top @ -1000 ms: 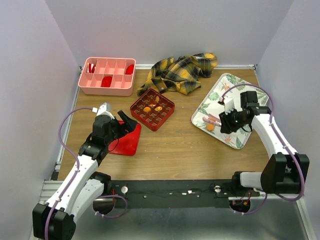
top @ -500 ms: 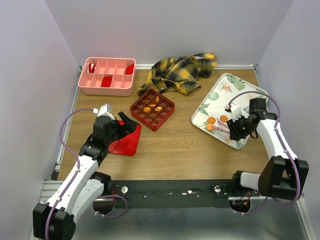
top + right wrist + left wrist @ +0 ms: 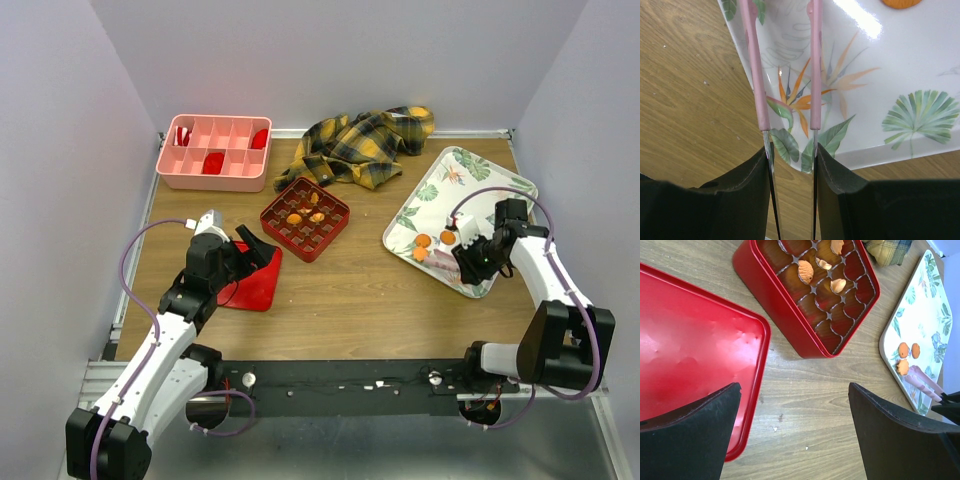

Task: Pack the cookies

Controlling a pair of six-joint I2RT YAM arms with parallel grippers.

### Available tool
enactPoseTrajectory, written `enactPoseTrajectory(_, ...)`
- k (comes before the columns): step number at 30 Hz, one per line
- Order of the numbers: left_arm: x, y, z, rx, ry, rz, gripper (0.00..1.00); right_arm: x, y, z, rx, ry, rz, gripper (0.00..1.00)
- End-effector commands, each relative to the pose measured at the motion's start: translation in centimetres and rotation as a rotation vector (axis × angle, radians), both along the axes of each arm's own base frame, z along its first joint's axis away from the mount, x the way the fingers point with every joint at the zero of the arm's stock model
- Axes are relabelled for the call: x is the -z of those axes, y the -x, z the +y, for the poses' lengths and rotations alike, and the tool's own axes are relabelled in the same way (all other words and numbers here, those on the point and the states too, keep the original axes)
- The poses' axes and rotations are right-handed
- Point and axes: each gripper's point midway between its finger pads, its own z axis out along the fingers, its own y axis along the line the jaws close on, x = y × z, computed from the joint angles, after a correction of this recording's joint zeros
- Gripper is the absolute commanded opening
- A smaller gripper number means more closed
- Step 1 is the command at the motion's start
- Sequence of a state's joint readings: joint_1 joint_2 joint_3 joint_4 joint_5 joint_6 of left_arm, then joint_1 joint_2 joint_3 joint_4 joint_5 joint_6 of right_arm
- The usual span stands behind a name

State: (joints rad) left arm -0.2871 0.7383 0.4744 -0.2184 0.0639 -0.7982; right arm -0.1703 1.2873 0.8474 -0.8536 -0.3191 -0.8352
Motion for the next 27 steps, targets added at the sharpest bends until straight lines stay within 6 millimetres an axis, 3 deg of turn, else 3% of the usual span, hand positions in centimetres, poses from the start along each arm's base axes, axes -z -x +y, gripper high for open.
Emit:
enactPoseTrajectory(1,-0.2,0.0,0.0,0.002,0.015,-0.012,0.99,0.5,-0.9,-0.6,-0.034,0.030,-0.011,0.44)
enactPoseTrajectory(27,0.0,-0.3,0.0,0.000,0.009,-0.006,0.99,0.3,-3.4,1.4,-0.119,0.045,-0.027,0.45)
